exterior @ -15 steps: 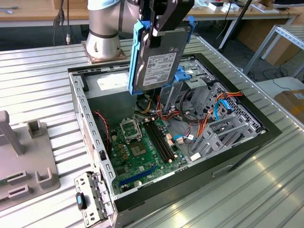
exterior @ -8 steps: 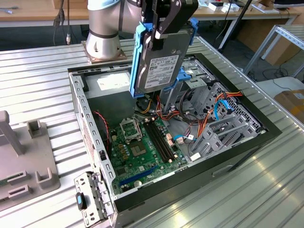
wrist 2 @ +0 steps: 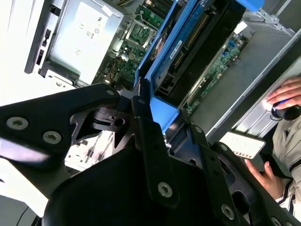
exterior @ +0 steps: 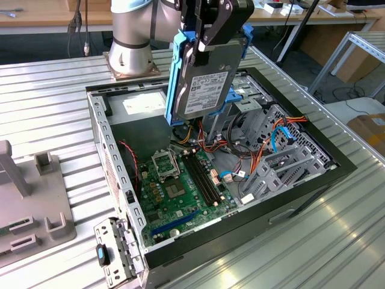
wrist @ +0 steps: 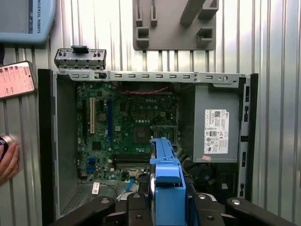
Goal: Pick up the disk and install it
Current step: 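Pick up the disk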
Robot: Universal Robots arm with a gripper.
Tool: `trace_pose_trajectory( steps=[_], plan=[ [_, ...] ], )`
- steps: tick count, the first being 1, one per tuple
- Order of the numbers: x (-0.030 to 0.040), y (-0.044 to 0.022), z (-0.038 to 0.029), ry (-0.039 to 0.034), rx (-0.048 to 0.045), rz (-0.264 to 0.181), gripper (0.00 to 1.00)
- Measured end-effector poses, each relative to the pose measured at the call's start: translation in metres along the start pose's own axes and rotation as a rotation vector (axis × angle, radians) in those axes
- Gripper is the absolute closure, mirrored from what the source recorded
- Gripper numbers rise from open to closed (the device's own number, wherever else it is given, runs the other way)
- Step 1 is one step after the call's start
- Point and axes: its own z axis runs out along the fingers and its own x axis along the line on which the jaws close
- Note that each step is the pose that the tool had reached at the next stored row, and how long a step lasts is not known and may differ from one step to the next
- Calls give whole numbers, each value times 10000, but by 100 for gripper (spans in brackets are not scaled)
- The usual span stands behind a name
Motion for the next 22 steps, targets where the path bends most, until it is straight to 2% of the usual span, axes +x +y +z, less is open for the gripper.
trace_pose_trajectory(
  steps=[7,10,15,20,22],
  plan=[
    [148,-4,-3,6,0,0,63],
    [255,-7,-3,23,1,0,63],
    [362,-10,-2,95,3,-4,63],
    [518,-15,-2,138,5,-6,63],
    [559,-16,-2,157,5,-6,63]
  ],
)
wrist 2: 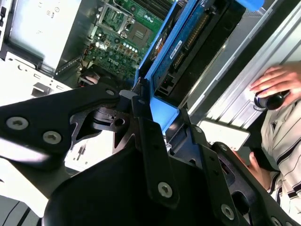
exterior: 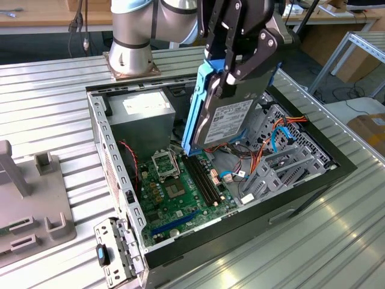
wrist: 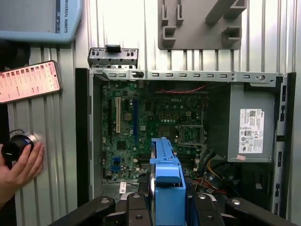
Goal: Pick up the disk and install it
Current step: 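Pick up the disk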
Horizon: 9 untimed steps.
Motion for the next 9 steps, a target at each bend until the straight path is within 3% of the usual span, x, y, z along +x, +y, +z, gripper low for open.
trace_pose_trajectory(
  steps=[2,7,9],
  plan=[
    [38,0,1,22,0,0,63],
    [41,-1,1,23,0,-1,63],
    [40,-41,3,22,1,-1,63]
  ],
)
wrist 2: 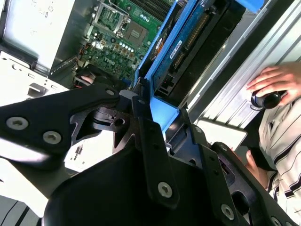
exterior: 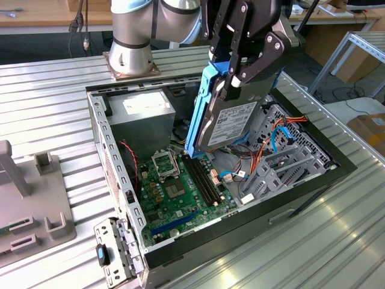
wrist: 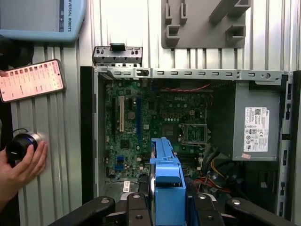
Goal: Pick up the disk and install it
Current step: 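Pick up the disk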
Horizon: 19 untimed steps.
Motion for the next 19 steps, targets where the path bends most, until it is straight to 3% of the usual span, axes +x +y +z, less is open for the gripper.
trace_pose_trajectory(
  steps=[6,11,16,19],
  plan=[
    [-6,-192,8,0,0,0,63],
    [-6,-206,9,0,0,0,63],
    [-9,-325,13,1,0,0,63],
    [-10,-363,15,0,0,1,63]
  ],
)
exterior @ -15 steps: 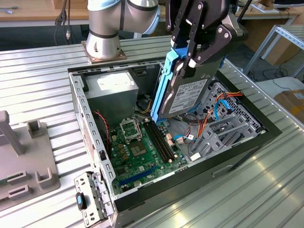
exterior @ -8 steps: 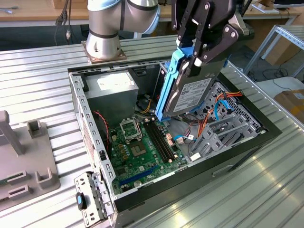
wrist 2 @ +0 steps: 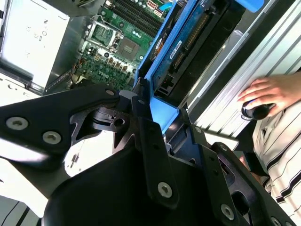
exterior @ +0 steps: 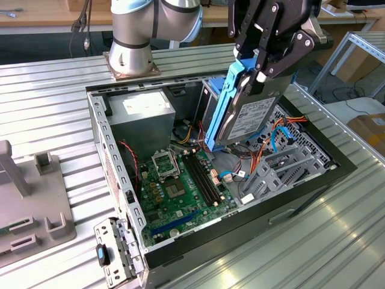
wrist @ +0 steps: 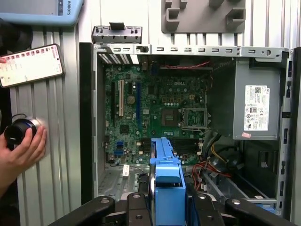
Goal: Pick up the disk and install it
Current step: 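Pick up the disk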
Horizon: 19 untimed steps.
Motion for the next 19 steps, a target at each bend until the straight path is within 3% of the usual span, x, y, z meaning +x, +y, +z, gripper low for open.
trace_pose_trajectory(
  steps=[19],
  plan=[
    [-1,-37,1,0,0,-2,63]
  ],
)
